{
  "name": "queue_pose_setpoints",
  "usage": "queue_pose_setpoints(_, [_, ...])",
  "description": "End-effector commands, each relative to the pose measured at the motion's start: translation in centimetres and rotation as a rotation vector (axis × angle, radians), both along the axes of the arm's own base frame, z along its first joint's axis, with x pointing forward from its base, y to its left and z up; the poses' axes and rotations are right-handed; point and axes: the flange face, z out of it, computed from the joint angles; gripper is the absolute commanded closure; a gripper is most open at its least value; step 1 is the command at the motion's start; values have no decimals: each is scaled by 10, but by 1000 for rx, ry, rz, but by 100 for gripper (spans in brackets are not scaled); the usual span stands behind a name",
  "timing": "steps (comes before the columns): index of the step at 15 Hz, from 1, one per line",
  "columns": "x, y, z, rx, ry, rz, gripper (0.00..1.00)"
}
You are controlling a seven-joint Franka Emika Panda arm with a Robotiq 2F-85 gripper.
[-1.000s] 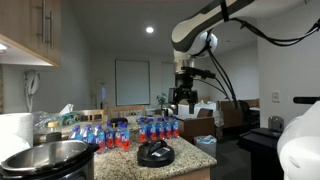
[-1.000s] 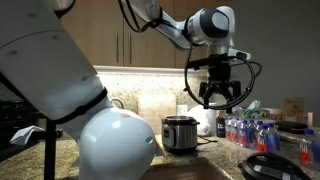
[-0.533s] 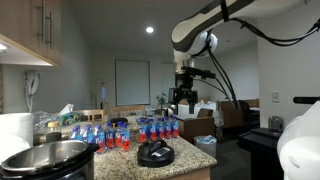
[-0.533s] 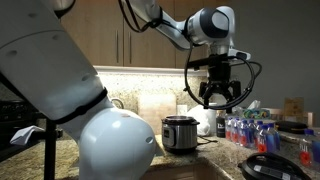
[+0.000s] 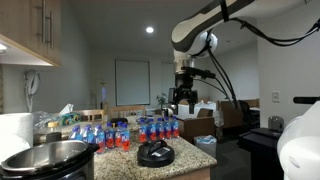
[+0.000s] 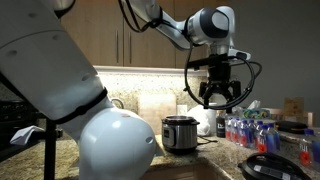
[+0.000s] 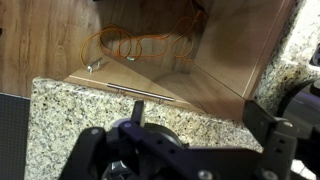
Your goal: Put the black lid on the rice cooker on the left
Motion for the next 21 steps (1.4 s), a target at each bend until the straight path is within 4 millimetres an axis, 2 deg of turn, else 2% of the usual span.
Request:
queue_pose_setpoints(1, [0,0,1,0,1,0,0])
queue_pose_setpoints(6, [0,0,1,0,1,0,0])
queue_pose_setpoints(8, [9,-7,-5,92,-33,-103,0])
queue_pose_setpoints(10, [28,-13,-14,173,-66,-177,0])
queue_pose_setpoints(13, [64,-19,-39,274,-147,-295,0])
queue_pose_setpoints(17, [109,-15,-92,403,-224,-472,0])
queue_pose_setpoints(19, [124,-18,-120,463,-248,-578,0])
queue_pose_setpoints(21, [126,-17,-137,529,-254,-692,0])
